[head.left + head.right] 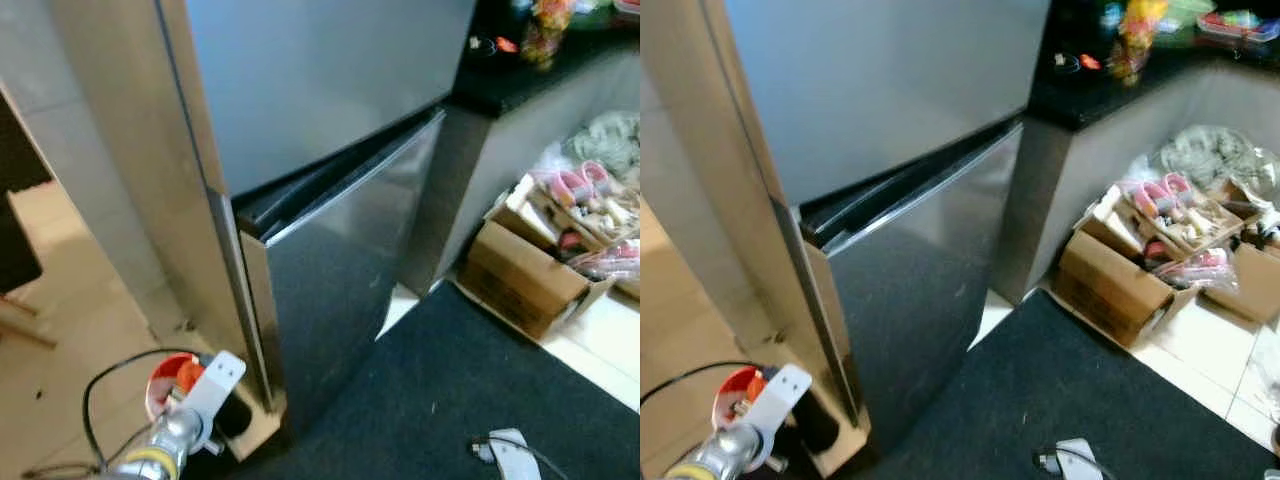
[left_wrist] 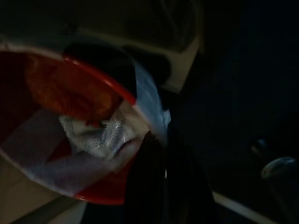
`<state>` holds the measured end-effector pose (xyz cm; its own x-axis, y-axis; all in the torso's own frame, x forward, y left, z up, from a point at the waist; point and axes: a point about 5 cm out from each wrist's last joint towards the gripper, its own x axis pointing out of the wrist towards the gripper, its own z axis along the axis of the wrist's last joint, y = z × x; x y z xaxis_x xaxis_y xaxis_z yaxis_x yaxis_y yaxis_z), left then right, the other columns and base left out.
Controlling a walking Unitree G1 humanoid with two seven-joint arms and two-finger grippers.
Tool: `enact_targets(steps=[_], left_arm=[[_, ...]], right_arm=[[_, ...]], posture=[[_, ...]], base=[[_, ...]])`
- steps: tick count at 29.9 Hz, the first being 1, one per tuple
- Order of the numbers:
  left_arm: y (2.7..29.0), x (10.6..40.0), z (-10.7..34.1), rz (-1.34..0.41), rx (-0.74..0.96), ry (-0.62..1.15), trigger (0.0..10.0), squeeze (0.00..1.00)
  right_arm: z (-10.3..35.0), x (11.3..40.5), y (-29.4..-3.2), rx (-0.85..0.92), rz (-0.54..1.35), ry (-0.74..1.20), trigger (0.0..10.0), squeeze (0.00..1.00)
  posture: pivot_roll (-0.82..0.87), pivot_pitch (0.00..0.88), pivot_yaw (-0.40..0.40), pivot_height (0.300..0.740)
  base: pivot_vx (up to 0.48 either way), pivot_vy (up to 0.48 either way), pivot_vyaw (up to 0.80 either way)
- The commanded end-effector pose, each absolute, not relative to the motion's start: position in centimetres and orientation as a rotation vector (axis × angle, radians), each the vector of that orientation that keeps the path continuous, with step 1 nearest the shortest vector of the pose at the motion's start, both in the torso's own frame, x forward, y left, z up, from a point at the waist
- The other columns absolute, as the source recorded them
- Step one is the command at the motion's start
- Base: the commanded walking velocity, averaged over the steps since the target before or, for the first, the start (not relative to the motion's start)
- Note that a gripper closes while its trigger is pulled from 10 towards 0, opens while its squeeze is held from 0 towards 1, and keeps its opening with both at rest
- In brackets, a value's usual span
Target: Restocking fridge
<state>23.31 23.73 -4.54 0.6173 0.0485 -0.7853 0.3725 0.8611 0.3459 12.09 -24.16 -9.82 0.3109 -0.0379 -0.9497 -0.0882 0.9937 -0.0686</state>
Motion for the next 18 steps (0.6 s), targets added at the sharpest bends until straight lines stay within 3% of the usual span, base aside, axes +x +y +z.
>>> enact_targets(steps=[1, 10, 18], left_arm=[[23.9, 24.3, -3.8, -0.178, 0.535, 0.857, 10.0, 0.0], [23.1, 26.8, -2.1, -0.132, 0.447, 0.759, 10.0, 0.0], [20.1, 28.4, -1.4, -0.176, 0.295, 0.7, 10.0, 0.0]], right_arm=[[-9.6, 12.8, -24.1, -0.104, 0.023, 1.22, 10.0, 0.0], [-9.6, 12.9, -24.1, -0.118, 0.026, 1.219, 10.0, 0.0], [-9.6, 12.9, -24.1, -0.13, 0.025, 1.222, 10.0, 0.0]], posture=[[-0.07, 0.0, 0.043, 0.74], [-0.07, 0.0, 0.04, 0.74], [-0.07, 0.0, 0.041, 0.74]], base=[[0.0, 0.0, 0.0], [0.0, 0.0, 0.0], [0.0, 0.0, 0.0]])
